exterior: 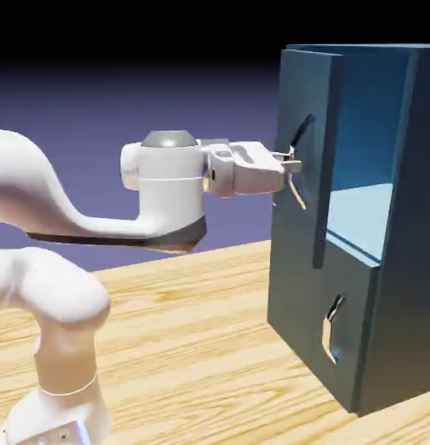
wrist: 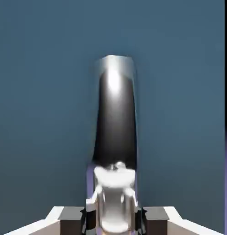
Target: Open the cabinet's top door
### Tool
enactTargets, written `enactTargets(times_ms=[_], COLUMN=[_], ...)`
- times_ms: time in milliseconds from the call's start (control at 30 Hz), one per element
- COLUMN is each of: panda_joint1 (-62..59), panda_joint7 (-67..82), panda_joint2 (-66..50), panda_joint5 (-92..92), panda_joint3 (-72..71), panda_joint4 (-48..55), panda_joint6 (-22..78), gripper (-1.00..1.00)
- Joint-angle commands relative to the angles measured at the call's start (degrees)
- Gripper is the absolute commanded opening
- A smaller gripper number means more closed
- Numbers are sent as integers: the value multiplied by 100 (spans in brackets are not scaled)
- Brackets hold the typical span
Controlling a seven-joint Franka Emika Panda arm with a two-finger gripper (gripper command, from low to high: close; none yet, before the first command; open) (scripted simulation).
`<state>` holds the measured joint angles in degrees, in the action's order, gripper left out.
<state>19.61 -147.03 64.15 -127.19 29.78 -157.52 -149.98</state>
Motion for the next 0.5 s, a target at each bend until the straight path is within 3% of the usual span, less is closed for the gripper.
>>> enactTargets(times_ms=[0,467], panda_joint1=[-131,-687], panda_joint7=[66,840], panda_joint2=[91,1123], panda_joint5=[238,3627], panda_joint3=[-209,-3112], panda_joint4=[-126,-1073], panda_joint6=[131,2231], gripper=[-100,-100])
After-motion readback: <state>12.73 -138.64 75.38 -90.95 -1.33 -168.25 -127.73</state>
